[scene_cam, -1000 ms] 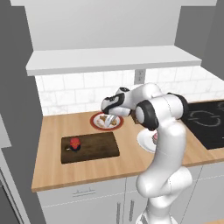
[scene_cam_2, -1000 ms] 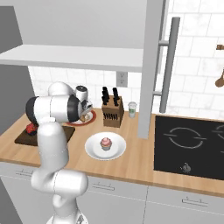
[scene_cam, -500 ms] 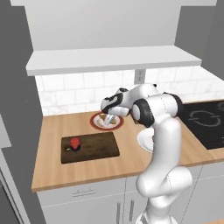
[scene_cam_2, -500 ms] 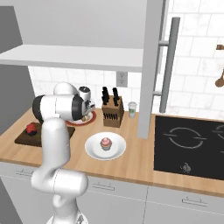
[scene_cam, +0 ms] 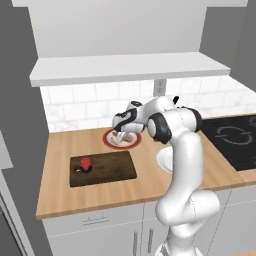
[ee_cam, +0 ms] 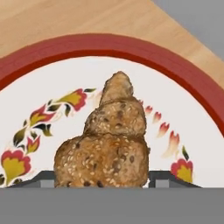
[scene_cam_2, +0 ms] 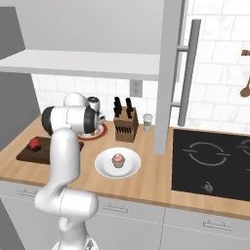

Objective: From the different types of pastries on the counter, select a croissant and place it on the cutting board. Then retrieve a jar of jam from the cabinet and place it alongside the croissant on the cutting board.

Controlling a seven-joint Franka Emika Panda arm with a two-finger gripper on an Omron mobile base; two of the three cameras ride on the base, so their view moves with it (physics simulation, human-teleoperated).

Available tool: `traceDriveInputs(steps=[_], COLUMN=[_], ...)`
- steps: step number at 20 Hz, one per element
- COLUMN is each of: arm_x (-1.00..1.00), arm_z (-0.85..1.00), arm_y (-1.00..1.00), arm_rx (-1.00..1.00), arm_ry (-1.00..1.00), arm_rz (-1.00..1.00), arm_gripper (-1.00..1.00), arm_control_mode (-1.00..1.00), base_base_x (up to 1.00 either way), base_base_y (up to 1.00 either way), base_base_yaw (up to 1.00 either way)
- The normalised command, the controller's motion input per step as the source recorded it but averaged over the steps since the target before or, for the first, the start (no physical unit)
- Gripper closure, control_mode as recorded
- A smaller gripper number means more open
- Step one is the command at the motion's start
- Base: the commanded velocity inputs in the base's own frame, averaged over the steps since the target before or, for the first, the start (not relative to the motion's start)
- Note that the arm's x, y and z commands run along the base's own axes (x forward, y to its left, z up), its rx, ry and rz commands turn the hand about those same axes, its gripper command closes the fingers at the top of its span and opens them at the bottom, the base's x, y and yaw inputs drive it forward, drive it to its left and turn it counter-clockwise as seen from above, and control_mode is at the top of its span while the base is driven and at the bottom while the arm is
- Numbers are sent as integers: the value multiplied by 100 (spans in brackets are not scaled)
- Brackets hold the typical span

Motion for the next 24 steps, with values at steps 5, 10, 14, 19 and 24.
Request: traceDriveInputs(steps=[5, 10, 14, 19, 24], arm_x=[-5, -54, -100, -100, -100], arm_z=[22, 90, 52, 3, 0], arm_y=[13, 0, 26, 71, 57], arm_rx=[1, 4, 4, -1, 0], arm_ry=[3, 7, 3, 0, -1], arm_rz=[-7, -12, -24, -29, -31], arm_gripper=[100, 100, 100, 100, 100], arm_control_mode=[-100, -100, -100, -100, -100], base_base_x=[0, 0, 0, 0, 0], base_base_y=[0, 0, 0, 0, 0], base_base_yaw=[0, 0, 0, 0, 0])
